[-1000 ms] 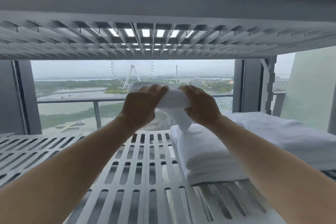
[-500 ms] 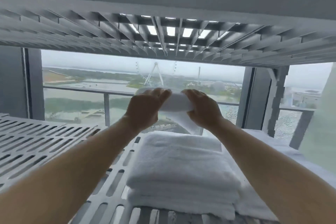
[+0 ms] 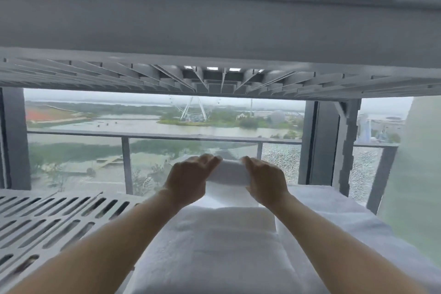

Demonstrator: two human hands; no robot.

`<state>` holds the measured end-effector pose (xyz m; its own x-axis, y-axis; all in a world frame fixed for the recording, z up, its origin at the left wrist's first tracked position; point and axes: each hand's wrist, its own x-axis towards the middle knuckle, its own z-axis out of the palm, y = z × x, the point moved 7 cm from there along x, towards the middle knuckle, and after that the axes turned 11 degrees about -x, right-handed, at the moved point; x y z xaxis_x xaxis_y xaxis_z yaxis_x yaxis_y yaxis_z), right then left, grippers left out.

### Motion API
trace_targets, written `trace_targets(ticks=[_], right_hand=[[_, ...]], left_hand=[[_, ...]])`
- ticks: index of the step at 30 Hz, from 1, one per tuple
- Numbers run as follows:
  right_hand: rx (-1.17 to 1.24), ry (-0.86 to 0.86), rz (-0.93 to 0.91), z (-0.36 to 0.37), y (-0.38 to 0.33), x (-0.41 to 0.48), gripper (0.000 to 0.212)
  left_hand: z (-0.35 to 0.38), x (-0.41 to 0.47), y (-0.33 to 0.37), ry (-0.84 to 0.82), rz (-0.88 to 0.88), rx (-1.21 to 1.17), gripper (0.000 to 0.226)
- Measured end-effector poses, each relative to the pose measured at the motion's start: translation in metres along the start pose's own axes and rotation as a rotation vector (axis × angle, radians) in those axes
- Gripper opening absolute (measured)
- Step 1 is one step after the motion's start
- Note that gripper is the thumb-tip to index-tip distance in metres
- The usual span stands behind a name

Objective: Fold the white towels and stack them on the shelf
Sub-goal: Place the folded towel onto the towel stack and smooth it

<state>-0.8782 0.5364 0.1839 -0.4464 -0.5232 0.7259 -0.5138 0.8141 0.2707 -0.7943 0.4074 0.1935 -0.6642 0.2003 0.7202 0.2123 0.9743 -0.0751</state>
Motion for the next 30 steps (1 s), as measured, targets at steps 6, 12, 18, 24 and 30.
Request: trace_targets(ticks=[6,12,18,24,30], right_hand=[[-0.154,0.232,-0.016,-0.011,0.016,0.033,0.044],[0.097,-0.583,-0.068,0.092,-0.003,-0.005,0.012],[0.171,-0.734,-0.184,0.110,-0.013,-0.009,0.049],[0.182,-0.619,-0.138,0.101,-0.009,0.002,0.079],[0.358,-0.998,-0.120,0.109,-0.009,-0.006,0.064]], left_hand=[[0.016,0.025,-0.012,0.125,0.146,0.034,0.067],[0.109,-0.008,-0.051,-0.550,0.072,0.043,0.061],[0.119,-0.017,-0.065,-0.599,0.014,-0.076,0.060],[0.099,-0.007,-0.068,-0.389,-0.067,-0.222,0.068],[0.098,-0.009,-0.076,-0.595,-0.142,-0.435,0.033]])
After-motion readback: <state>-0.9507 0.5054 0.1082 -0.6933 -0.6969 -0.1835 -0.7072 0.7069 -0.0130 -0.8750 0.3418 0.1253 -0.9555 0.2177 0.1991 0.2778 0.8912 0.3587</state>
